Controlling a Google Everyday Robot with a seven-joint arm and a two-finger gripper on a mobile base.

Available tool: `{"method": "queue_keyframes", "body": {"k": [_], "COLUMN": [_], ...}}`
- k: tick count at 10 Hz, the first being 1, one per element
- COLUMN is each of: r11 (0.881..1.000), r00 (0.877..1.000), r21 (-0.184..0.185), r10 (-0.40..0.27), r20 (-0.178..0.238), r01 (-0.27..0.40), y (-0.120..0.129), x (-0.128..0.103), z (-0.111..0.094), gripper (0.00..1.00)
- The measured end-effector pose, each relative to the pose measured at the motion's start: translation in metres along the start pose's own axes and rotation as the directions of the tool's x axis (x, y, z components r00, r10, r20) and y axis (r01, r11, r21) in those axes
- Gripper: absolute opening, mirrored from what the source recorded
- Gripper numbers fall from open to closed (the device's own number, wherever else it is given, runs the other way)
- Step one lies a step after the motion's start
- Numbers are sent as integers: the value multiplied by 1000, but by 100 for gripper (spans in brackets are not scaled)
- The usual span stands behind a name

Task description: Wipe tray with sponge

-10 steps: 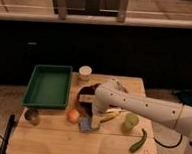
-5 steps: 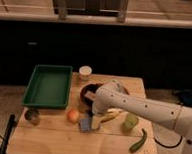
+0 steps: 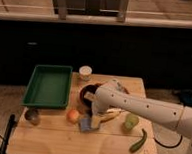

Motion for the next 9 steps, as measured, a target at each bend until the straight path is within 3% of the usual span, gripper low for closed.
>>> {"method": "queue_keyframes", "body": {"k": [4,7,9], "r11": [998,993,990], "r00": [998,993,990], "r21": [16,31,36], "r10": [-61,-115,-138], "r20": [4,-27,-27], "r01": [61,116,139], "y": [11,33,47], "x": [-9,-15,-16], "z": [-14,-4,2], "gripper": [80,80,80]}}
